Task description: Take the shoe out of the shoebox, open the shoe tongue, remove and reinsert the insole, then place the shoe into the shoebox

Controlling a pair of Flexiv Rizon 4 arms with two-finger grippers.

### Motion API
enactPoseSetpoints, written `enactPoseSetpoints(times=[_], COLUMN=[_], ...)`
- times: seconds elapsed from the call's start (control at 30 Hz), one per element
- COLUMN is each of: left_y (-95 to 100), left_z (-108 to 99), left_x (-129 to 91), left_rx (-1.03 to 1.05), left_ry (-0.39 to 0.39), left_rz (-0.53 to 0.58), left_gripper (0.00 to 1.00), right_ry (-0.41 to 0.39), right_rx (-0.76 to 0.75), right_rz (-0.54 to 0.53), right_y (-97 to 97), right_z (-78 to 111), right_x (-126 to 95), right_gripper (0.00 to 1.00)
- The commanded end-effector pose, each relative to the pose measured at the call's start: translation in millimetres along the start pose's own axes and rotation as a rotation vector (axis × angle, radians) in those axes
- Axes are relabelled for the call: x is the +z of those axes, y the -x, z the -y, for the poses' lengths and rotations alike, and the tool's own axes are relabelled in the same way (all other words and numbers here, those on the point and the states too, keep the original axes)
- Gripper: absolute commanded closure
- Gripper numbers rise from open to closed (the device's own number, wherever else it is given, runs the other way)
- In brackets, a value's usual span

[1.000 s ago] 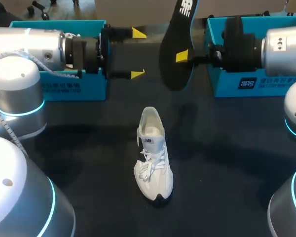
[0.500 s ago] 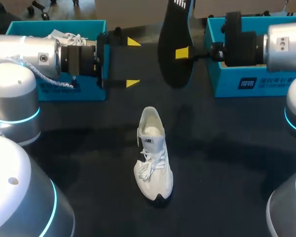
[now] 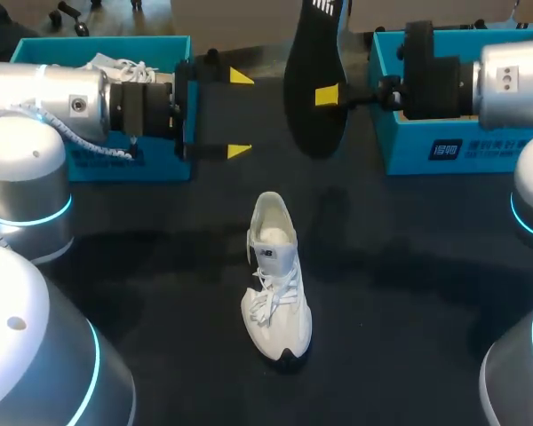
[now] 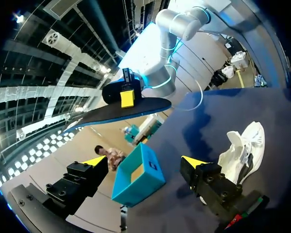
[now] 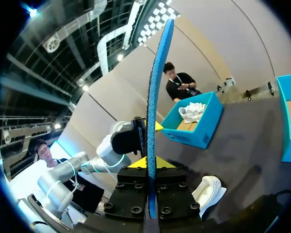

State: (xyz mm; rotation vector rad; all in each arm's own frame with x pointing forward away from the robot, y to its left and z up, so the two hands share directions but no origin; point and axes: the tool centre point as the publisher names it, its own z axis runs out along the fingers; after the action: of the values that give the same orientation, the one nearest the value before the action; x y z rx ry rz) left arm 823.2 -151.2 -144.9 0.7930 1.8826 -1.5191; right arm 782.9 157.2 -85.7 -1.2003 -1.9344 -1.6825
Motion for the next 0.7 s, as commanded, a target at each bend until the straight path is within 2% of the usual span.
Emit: enactPoseSetpoints(times=[0.03, 0.33, 0.7], left_y=[2.4, -9.9, -39.7], left_z=[-1.1, -7.2, -32.0], left_x=[-0.9, -5.2, -15.3], left_rx=[-0.018, -0.050, -0.083], left_ry=[0.031, 0.076, 0.151], left_rz=[-0.055, -0.109, -0.238], left_gripper=[0.00, 0.00, 0.00], right_ry=[0.001, 0.008, 0.035], right_rx=[0.000, -0.172, -0.214], right_rz=[0.002, -0.048, -0.105], right_y=[-0.3, 32.5, 58.6], right_z=[0.0, -2.5, 5.2], right_x=[1.9, 8.6, 25.8], right_gripper=[1.00, 1.00, 1.00])
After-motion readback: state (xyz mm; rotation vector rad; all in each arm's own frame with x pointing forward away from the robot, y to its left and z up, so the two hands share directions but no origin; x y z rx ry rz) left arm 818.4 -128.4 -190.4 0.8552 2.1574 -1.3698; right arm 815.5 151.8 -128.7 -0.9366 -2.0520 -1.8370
